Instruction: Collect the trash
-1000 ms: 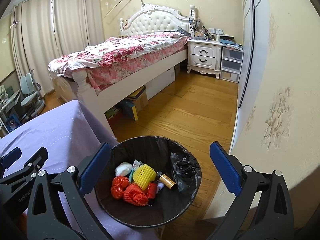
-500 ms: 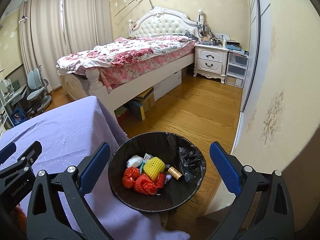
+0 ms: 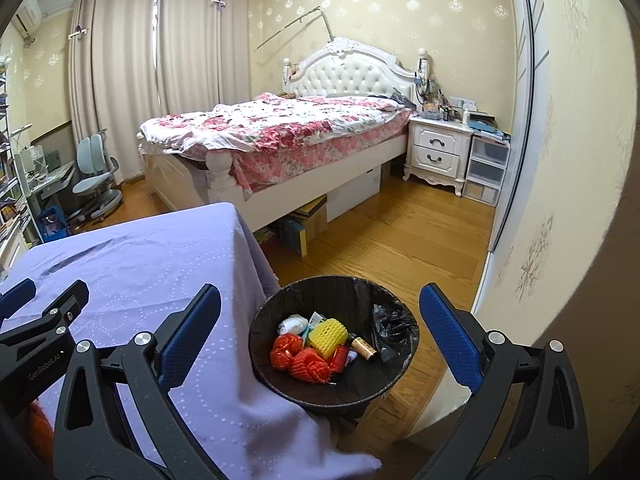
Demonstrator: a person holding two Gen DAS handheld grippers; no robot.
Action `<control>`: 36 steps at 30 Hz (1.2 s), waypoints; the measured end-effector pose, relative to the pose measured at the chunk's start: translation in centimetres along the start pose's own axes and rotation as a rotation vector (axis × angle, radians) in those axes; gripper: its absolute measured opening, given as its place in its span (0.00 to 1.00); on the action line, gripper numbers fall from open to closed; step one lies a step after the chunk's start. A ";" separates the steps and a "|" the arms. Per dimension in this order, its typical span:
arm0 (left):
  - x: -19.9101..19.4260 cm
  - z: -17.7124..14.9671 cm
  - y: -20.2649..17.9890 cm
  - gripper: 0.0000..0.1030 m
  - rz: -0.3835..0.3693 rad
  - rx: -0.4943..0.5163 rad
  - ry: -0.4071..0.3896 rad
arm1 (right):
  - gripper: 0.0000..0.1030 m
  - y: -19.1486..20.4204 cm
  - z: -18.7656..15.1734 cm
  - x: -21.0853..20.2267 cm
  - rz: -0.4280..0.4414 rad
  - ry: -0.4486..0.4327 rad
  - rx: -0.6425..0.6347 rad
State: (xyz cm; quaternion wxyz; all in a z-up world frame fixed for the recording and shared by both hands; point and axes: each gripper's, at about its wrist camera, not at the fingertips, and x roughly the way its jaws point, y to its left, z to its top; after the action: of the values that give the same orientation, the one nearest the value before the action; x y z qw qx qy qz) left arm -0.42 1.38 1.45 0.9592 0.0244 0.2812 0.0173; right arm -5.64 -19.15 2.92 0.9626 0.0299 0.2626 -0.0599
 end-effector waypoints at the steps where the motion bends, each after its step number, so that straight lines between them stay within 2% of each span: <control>1: -0.2 -0.1 0.2 0.86 0.001 -0.006 0.001 | 0.94 0.2 0.0 -0.6 0.011 -0.003 0.000; 15: -2.3 -1.2 1.4 0.87 0.006 -0.038 -0.024 | 0.94 1.1 -0.9 -3.0 0.035 0.000 -0.013; 36: -2.4 -1.1 1.3 0.87 0.008 -0.040 -0.027 | 0.94 1.4 -1.5 -3.7 0.039 0.009 -0.007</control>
State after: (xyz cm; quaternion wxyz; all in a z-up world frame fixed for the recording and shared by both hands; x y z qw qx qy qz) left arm -3.06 2.57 1.83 0.9631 0.0067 0.2678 0.0266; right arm -9.32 -17.27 3.57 0.9625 0.0319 0.2665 -0.0402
